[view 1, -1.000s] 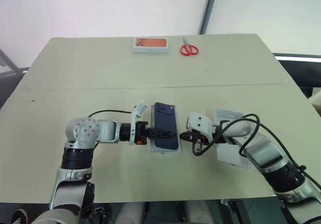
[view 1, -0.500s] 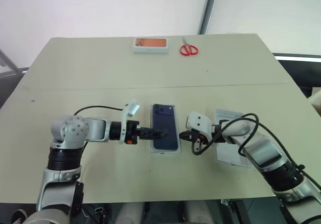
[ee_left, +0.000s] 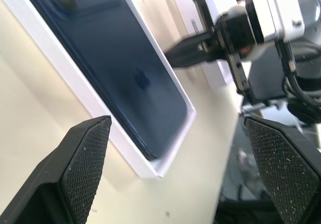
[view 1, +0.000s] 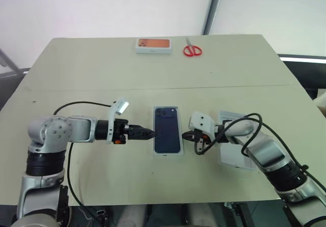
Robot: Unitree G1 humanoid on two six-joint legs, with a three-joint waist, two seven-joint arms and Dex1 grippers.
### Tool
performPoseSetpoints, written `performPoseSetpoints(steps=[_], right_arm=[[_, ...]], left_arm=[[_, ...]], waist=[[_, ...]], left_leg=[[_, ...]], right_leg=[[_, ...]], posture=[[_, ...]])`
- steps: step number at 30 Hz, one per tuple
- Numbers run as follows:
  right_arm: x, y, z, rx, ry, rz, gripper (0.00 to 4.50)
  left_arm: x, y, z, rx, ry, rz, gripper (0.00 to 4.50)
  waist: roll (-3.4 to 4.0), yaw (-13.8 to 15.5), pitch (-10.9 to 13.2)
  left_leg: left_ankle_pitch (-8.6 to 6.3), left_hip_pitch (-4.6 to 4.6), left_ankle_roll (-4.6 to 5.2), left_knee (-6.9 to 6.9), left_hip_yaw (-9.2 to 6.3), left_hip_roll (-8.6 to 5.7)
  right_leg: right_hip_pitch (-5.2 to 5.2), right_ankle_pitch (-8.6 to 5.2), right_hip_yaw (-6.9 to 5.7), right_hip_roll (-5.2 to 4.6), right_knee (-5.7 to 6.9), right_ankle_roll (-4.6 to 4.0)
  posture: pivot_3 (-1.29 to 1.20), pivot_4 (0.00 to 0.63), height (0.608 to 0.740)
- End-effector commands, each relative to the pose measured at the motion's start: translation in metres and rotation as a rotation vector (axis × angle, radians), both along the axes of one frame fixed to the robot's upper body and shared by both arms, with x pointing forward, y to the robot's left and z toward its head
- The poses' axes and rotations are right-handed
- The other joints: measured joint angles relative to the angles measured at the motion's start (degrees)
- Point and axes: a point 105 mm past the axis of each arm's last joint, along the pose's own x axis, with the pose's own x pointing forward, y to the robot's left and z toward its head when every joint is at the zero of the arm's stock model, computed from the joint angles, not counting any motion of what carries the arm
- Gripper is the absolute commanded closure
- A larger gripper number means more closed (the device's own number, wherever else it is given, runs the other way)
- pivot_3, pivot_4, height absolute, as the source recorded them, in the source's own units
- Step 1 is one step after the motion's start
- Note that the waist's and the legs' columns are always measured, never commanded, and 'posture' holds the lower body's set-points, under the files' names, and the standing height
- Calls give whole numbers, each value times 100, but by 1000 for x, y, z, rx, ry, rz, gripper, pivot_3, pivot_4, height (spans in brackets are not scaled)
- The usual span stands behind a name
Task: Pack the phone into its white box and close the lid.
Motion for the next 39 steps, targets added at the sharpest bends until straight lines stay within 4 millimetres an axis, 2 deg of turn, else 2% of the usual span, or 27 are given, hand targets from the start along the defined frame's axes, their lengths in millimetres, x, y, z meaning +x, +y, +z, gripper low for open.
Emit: performPoseSetpoints(steps=[1,3,8,12,13,15,17,19,21,26,32,39], right_arm=[[-2,0,15,25,-26,54,4500],[9,-4,14,1,-74,3,4500],[20,-5,16,-3,-129,-28,4500],[24,-3,17,2,-153,-36,4500],[25,-3,17,5,-159,-44,4500],[28,-2,17,0,-175,-51,4500],[29,-3,17,3,-187,-59,4500],[30,-4,18,4,-192,-71,4500],[29,-5,17,2,-188,-69,4500],[25,-5,14,10,-178,-73,4500],[20,-6,7,10,-154,-73,4500],[15,-3,5,18,-138,-64,4500]], left_arm=[[27,24,-5,109,-109,169,840],[30,30,-10,144,-134,191,1853],[25,27,-25,191,-154,158,4447],[26,20,-27,149,-186,151,4447],[26,17,-33,158,-208,140,4447],[24,14,-44,193,-275,105,4447],[23,10,-42,161,-353,91,4447],[24,13,-40,109,-404,103,4447],[23,21,-40,147,-564,87,4447],[23,30,-38,78,-795,161,4447],[19,24,-57,95,-855,145,4447],[18,1,-64,59,-762,91,4447]], waist=[[0,3,0],[0,-7,0],[1,3,1],[1,11,1],[1,9,1],[2,0,0],[3,-11,0],[3,1,0],[4,2,0],[5,18,0],[6,17,-1],[6,8,-1]], left_leg=[[0,0,0,0,0,0],[0,0,0,-1,0,0],[0,0,0,-2,3,-1],[0,-1,0,-1,2,0],[0,-1,0,0,1,0],[0,0,0,-1,3,-1],[0,0,0,-6,8,0],[0,-3,-1,-7,8,2],[0,-3,-1,-4,5,3],[0,-1,0,-4,6,2],[-1,-1,1,-2,3,1],[-1,0,2,-1,1,1]], right_leg=[[0,0,0,0,0,0],[-1,0,0,0,0,0],[-2,0,2,-2,-1,0],[-1,0,2,-3,-1,0],[0,0,2,-3,-1,0],[0,0,2,-3,-1,0],[-5,0,6,-4,-1,-1],[-10,0,7,-3,-1,-1],[-8,0,6,-5,-1,-2],[-4,0,6,-10,-3,-3],[1,1,1,-9,-7,-2],[1,1,-1,-3,-5,-1]], posture=[[0,150,740],[0,150,740],[0,150,740],[0,150,740],[0,150,740],[0,150,740],[0,150,740],[0,150,740],[0,150,740],[0,150,740],[0,150,740],[0,150,740]])
